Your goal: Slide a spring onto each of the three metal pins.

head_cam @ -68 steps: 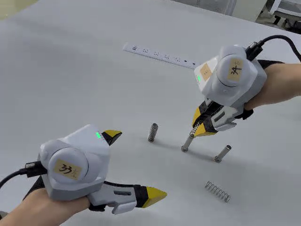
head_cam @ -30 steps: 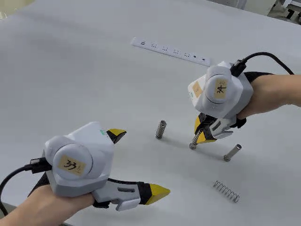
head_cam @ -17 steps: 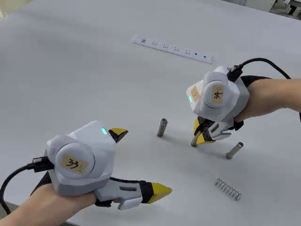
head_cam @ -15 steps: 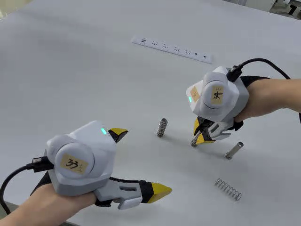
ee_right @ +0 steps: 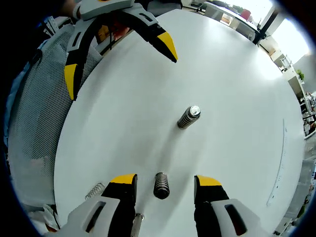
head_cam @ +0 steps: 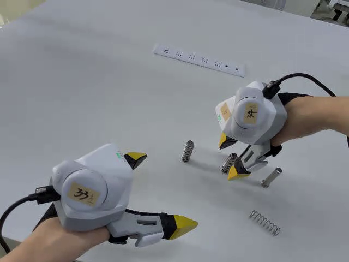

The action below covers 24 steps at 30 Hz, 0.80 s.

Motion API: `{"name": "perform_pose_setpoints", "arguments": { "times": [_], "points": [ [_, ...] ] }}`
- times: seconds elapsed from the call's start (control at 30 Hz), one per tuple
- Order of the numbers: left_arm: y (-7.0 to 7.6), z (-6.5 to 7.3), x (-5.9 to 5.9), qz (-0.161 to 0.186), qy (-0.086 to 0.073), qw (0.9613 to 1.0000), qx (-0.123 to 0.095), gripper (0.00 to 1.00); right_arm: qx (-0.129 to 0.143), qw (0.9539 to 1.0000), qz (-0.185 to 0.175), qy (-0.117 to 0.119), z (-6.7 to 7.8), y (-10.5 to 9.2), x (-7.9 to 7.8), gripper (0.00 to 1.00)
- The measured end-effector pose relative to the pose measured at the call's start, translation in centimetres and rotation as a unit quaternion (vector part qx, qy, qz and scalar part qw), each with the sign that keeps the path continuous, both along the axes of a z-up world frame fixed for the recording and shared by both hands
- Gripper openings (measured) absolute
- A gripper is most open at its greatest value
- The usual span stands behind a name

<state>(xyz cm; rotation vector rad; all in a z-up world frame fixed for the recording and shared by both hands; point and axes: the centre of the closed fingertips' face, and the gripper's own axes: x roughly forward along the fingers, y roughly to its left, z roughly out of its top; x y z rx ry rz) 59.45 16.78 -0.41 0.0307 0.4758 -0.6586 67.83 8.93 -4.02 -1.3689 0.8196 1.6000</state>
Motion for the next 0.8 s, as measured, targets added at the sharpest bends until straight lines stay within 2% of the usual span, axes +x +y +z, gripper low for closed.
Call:
{"name": "perform_pose_setpoints", "arguments": {
  "times": [0.03, 0.23, 0.43, 0.67, 0.8],
  "points": [
    [0.0, 0.0, 0.0, 0.0, 0.0, 1.0, 0.001, 0.91, 0.003, 1.0, -0.003, 0.0, 0.1, 0.0, 0.0, 0.54],
    [0.1, 0.2, -0.2, -0.002, -0.002, 1.0, 0.003, 0.91, 0.022, 0.9997, -0.011, -0.001, 0.4, 0.2, 0.1, 0.8],
    [0.3, 0.4, -0.2, -0.006, -0.005, 1.0, 0.005, 0.92, 0.042, 0.9986, -0.032, -0.002, 0.7, 0.3, 0.0, 0.98],
    [0.4, 0.6, -0.3, -0.008, -0.007, 0.9999, 0.01, 0.92, 0.058, 0.9971, -0.049, 0.0, 1.0, 0.1, -0.1, 0.99],
    [0.2, 0.8, -0.3, -0.012, -0.008, 0.9999, 0.01, 0.92, 0.096, 0.9921, -0.079, 0.016, 1.8, 0.6, -0.3, 0.99]
  ]
}}
